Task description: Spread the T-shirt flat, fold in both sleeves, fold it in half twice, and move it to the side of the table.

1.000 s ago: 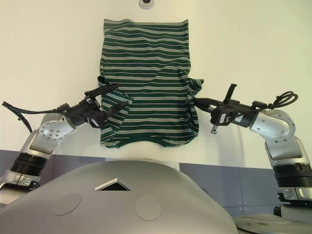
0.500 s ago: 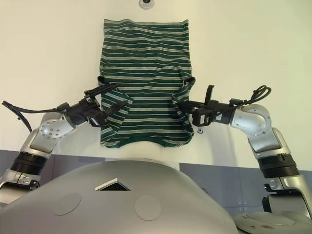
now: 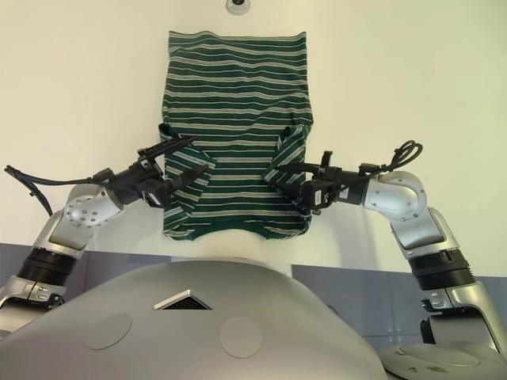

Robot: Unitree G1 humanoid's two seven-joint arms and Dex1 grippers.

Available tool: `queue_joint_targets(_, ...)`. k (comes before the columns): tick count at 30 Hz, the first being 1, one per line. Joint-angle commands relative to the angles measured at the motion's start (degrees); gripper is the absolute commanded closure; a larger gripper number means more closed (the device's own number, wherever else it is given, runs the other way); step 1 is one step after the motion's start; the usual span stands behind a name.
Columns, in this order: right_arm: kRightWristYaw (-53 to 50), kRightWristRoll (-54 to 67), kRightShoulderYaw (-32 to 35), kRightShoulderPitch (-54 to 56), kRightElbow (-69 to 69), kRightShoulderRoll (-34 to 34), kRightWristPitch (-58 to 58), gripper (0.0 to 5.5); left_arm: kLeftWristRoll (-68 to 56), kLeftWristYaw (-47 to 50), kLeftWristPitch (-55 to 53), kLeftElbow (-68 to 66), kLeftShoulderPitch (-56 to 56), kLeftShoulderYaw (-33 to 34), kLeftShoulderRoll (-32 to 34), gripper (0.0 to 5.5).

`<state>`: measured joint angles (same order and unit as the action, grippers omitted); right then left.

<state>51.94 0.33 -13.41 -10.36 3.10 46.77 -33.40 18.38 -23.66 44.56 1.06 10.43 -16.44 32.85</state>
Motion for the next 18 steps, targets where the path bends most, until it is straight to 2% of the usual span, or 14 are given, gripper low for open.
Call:
queue_joint_targets(1, 0.33, 1.82, -0.49, 0.66, 1.50, -1.00, 1.15, 3.10, -0.30, 0.09, 0.17, 0.40, 0.15, -0.07, 0.08, 2.50)
queue_joint_targets(5, 0.46, 3.05, -1.66, -0.80, 2.62, -2.02, 1.41, 2.43, -0.35, 0.13, 0.15, 0.66, 0.35, -0.10, 0.02, 2.50)
queue_joint_targets(8, 0.80, 5.98, -0.05, -1.53, 4.52, -1.44, 1.85, 1.85, -0.50, 0.13, 0.13, 0.96, 0.58, -0.09, 0.02, 2.50)
queue_joint_targets(10, 0.95, 9.79, 4.25, -1.65, 5.45, 0.67, 2.09, 1.48, -0.83, -0.04, 0.15, 1.68, 1.23, 0.41, 0.68, 2.50)
queue_joint_targets(14, 2.87, 11.92, 13.83, -5.16, 4.26, 7.12, 0.82, 0.65, -0.54, -1.45, -0.49, 7.37, 7.25, 4.72, 6.36, 2.50)
queue_joint_targets(18, 5.38, 10.92, 20.30, -12.04, 2.36, 11.21, -2.13, 0.63, -5.08, -4.66, 1.56, 13.13, 15.32, 11.37, 15.56, 2.50)
